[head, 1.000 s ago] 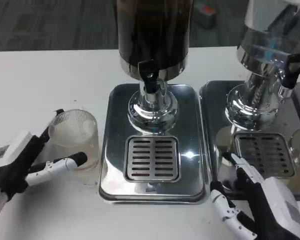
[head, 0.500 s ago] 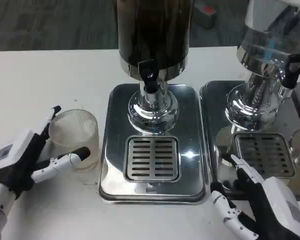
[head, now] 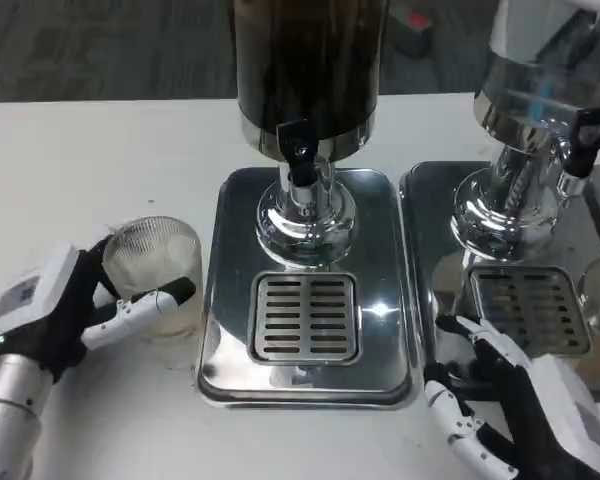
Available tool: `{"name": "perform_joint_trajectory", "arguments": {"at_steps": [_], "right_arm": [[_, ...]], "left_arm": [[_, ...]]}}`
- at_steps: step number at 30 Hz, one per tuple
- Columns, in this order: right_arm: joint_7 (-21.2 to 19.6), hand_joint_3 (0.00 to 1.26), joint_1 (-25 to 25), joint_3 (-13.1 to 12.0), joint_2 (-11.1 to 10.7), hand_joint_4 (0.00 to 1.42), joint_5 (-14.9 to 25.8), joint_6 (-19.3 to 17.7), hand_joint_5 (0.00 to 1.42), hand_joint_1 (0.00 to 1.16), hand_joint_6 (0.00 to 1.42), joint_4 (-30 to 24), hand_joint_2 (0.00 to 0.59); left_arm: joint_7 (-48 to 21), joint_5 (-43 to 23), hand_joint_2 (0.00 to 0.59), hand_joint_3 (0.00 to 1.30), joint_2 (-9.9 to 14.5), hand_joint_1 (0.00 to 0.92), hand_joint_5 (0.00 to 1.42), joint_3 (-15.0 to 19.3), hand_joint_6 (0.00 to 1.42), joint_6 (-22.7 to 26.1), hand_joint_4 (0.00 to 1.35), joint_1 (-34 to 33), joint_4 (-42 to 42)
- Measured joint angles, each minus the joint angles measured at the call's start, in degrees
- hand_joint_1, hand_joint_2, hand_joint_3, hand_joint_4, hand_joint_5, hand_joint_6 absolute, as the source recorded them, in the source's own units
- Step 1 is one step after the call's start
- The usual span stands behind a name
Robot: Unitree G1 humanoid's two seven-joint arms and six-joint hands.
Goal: Grasp the cup under the faucet to collect the drink, then remove the cup.
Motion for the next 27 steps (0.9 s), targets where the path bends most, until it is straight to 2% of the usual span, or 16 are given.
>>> {"name": "perform_joint_trajectory", "arguments": {"at_steps": [2, 8, 18, 24, 27], "right_arm": [[-0.2, 0.22, 0.2, 0.0, 0.2, 0.09, 0.0, 0.0, 0.07, 0.11, 0.23, 0.0, 0.441], [-0.6, 0.21, 0.7, -0.3, 0.4, 0.09, 0.5, -0.3, 0.07, 0.09, 0.23, 0.0, 0.441], [-0.6, 0.21, 0.7, -0.6, 0.4, 0.09, 1.8, -0.5, 0.07, 0.09, 0.23, 0.0, 0.452], [-0.6, 0.21, 0.7, -0.6, 0.8, 0.09, 1.9, -0.6, 0.07, 0.09, 0.23, 0.0, 0.451], [-0.6, 0.21, 0.8, -0.7, 1.1, 0.09, 2.1, -0.6, 0.07, 0.09, 0.23, 0.1, 0.450]], "left_arm": [[1.1, 0.2, 0.001, 0.38, 0.0, 0.015, 0.57, -0.9, 1.01, -0.5, 0.32, -0.4, 0.8], [3.3, 1.8, 0.000, 0.35, 0.0, 0.017, 0.56, -2.7, 1.01, -0.6, 0.30, -1.3, 2.1], [5.7, 2.0, 0.030, 0.39, 0.0, 0.161, 0.67, -3.7, 1.14, -1.1, 0.41, -2.0, 4.0], [7.0, 1.9, 0.032, 0.41, -0.3, 0.160, 0.71, -4.0, 1.19, -1.2, 0.46, -2.1, 4.7], [7.2, 1.6, 0.034, 0.47, -0.5, 0.163, 0.81, -3.9, 1.28, -1.7, 0.56, -2.1, 5.2]]}}
